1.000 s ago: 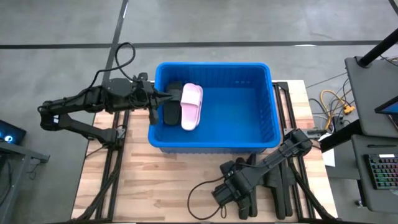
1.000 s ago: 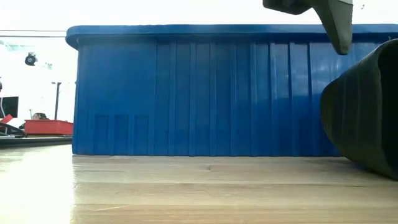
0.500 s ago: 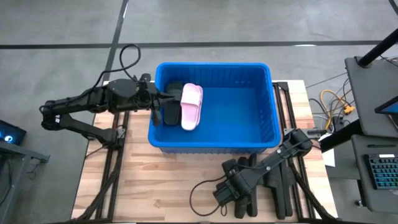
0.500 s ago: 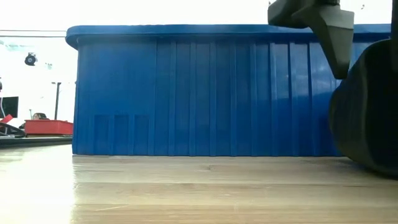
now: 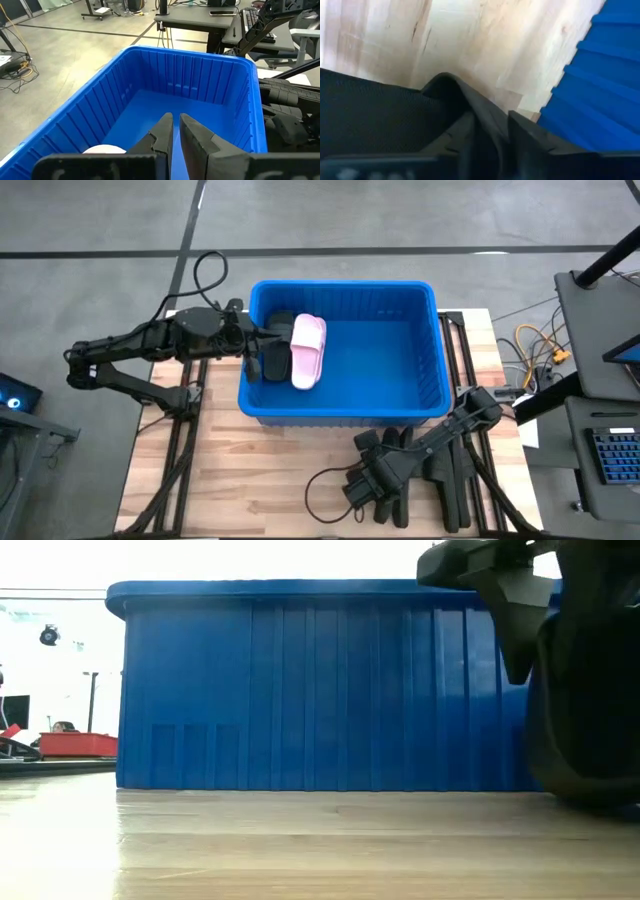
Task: Pick and place slides into bin
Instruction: Put the black slide into the blue container
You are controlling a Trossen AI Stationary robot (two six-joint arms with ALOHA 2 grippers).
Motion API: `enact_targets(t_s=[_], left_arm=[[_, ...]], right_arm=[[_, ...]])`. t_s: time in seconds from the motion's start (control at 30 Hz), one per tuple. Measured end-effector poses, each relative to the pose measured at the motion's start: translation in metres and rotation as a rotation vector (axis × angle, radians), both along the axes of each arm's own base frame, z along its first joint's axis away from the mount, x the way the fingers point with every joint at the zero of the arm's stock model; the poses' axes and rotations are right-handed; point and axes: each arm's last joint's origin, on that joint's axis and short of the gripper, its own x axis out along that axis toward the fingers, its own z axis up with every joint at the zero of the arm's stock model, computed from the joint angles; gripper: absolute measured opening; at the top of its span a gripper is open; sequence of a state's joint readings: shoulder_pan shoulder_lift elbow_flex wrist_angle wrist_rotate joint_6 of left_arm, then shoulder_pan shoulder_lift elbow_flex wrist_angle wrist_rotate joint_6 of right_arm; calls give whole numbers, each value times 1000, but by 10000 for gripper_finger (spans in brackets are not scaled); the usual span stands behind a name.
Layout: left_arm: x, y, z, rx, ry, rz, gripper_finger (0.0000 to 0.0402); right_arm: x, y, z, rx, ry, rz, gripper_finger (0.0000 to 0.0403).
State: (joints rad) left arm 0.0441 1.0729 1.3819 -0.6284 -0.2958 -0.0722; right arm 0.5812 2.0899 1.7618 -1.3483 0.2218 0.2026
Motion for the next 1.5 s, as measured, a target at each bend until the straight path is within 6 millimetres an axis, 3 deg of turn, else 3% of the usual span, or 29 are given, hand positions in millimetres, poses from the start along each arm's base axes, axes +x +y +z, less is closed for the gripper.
enact_targets(t_s=[0.2, 0.43, 0.77, 0.97, 1.2, 1.37, 1.5], left_arm=[[-1, 0, 0, 1, -2, 0, 17], [0, 0, 0, 5, 3, -1, 17], [-7, -1, 13, 5, -111, -7, 17], [-16, -1, 19, 14, -150, -4, 17], [-24, -1, 22, 9, -176, -3, 17], [-31, -2, 25, 6, -197, -9, 17], [-33, -2, 26, 6, -199, -10, 17]], right_arm=[[0, 1, 0, 3, 1, 9, 19], [1, 1, 2, 22, -3, 6, 14], [15, 5, 37, 100, -120, 34, 13], [21, 0, 67, 127, -172, 73, 13], [26, -22, 114, 148, -235, 27, 13], [32, -36, 158, 233, -419, -7, 13], [34, -56, 193, 297, -685, -40, 13]])
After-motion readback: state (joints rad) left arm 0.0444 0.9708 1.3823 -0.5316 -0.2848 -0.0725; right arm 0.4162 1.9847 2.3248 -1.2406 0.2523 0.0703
